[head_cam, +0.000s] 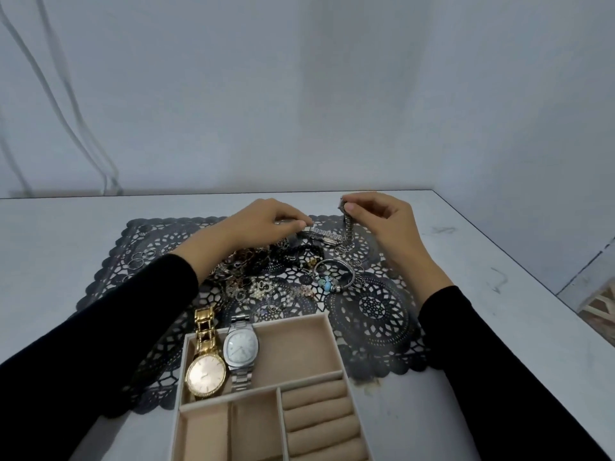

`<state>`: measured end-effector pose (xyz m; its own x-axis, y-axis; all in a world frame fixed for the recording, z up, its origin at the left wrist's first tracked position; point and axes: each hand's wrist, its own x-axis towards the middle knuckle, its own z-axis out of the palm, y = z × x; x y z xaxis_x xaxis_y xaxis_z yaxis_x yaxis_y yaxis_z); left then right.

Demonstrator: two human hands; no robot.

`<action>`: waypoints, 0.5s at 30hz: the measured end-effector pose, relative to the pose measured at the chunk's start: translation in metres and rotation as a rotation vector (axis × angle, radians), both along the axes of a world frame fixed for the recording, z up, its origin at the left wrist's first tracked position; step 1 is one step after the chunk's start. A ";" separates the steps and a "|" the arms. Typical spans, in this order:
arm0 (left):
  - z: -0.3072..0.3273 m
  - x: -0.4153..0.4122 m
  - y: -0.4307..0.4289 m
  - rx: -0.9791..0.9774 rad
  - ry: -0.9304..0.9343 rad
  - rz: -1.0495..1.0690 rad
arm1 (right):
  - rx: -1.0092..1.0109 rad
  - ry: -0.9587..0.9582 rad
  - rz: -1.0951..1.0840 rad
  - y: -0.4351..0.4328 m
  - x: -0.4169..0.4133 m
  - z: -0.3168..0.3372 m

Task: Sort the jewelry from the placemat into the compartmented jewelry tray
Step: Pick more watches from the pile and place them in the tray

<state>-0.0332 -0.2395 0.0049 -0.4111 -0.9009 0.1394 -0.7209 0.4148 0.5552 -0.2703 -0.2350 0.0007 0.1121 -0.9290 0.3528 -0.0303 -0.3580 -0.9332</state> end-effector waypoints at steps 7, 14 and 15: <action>-0.004 -0.025 -0.028 0.020 -0.036 -0.081 | 0.007 -0.102 -0.018 -0.011 -0.013 -0.004; -0.011 -0.037 -0.034 0.017 -0.037 -0.131 | 0.011 -0.139 -0.013 -0.014 -0.018 -0.006; -0.012 -0.037 -0.034 0.011 -0.025 -0.127 | 0.012 -0.139 -0.014 -0.015 -0.018 -0.006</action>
<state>-0.0703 -0.2739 -0.0076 -0.5255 -0.8425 0.1184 -0.6763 0.4981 0.5426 -0.2880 -0.2496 -0.0057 0.0499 -0.9343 0.3529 0.0944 -0.3473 -0.9330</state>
